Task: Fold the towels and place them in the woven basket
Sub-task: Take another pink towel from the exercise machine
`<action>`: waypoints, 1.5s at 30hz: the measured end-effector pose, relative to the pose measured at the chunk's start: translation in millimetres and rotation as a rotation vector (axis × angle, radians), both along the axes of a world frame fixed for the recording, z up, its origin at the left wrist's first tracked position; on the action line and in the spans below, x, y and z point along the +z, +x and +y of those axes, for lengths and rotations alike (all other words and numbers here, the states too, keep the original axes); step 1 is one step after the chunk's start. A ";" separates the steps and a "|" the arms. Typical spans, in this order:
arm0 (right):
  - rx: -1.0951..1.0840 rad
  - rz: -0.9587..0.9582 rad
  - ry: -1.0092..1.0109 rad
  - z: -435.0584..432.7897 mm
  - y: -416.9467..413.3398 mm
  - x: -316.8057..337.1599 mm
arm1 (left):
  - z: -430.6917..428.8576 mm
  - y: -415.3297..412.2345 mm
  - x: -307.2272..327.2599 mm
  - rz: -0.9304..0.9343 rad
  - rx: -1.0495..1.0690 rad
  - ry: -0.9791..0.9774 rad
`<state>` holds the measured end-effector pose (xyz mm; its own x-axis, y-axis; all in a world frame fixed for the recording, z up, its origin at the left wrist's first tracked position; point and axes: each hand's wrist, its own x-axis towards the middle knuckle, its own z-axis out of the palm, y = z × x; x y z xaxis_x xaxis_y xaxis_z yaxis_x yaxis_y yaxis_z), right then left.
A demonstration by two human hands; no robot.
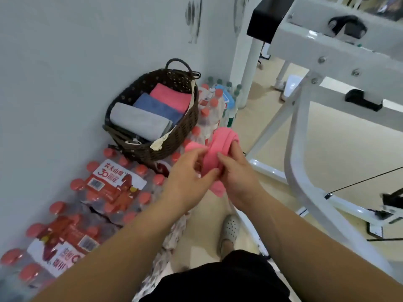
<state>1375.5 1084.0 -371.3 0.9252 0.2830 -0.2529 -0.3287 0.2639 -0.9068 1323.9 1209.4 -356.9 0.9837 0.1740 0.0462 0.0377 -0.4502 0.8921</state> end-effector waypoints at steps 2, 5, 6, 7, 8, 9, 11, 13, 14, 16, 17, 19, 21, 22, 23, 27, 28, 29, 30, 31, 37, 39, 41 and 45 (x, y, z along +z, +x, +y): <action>0.083 0.062 0.025 7.8 -38.7 2.2 | 6.2 -28.6 -2.3 -0.011 0.064 0.046; 0.192 0.082 -0.107 10.8 -81.4 14.8 | 11.7 -69.3 -0.5 -0.006 0.138 0.033; 0.213 0.075 -0.151 10.1 -92.8 18.6 | 12.8 -81.3 -0.6 -0.006 0.144 0.020; 0.222 0.065 -0.180 8.4 -102.6 21.0 | 13.9 -92.6 -0.6 -0.010 0.150 0.015; 0.232 0.055 -0.211 6.3 -112.1 24.5 | 15.1 -103.2 -1.6 -0.014 0.159 0.016; 0.230 0.044 -0.266 3.4 -120.7 26.6 | 16.2 -113.5 -1.1 -0.016 0.173 0.027; 0.232 -0.006 -0.456 -3.8 -134.8 29.1 | 18.1 -132.0 1.4 0.002 0.205 0.046; 0.240 -0.139 -0.710 -11.7 -142.6 27.2 | 18.5 -150.7 8.7 0.060 0.206 0.011; 0.251 -0.247 -0.819 -14.8 -144.4 25.7 | 17.8 -161.1 13.6 0.081 0.188 -0.007; 0.369 -0.509 -0.890 -19.2 -146.6 25.9 | 15.1 -183.3 23.1 0.087 0.151 -0.003; 0.483 -0.631 -0.861 -20.6 -146.6 24.5 | 13.2 -194.5 28.1 0.084 0.148 0.004; 0.723 -0.730 -0.763 -23.4 -148.5 26.0 | 6.8 -217.6 38.1 0.086 0.173 0.003; 0.889 -0.728 -0.677 -26.8 -157.2 32.0 | -3.7 -240.6 44.0 0.103 0.221 0.011; 0.934 -0.734 -0.645 -29.3 -162.0 33.1 | -9.9 -251.5 44.3 0.110 0.260 0.010; 0.967 -0.755 -0.609 -32.1 -167.4 33.7 | -16.1 -262.8 43.2 0.115 0.297 0.006; 1.094 -0.900 -0.535 -38.9 -198.3 30.2 | -39.5 -310.9 36.5 0.134 0.390 0.063; 1.113 -0.906 -0.534 -38.8 -207.5 29.4 | -43.5 -323.0 35.7 0.140 0.426 0.092; 1.128 -0.906 -0.533 -38.0 -216.9 29.3 | -46.2 -335.2 35.4 0.142 0.467 0.130; 1.138 -0.922 -0.532 -36.7 -226.2 28.8 | -48.2 -347.8 35.9 0.148 0.505 0.163; 1.145 -0.962 -0.531 -35.2 -235.2 29.1 | -48.9 -360.8 36.3 0.157 0.539 0.183; 1.261 -1.016 -0.653 -11.8 -267.7 34.3 | -31.5 -434.5 42.4 0.183 0.688 0.238; 1.279 -1.017 -0.679 2.7 -276.2 34.3 | -19.7 -457.0 41.6 0.203 0.721 0.286; 1.294 -1.019 -0.719 20.0 -284.6 34.7 | -6.9 -476.9 38.8 0.228 0.743 0.325; 1.301 -1.050 -0.798 54.2 -299.4 31.9 | 26.8 -505.8 28.0 0.273 0.804 0.413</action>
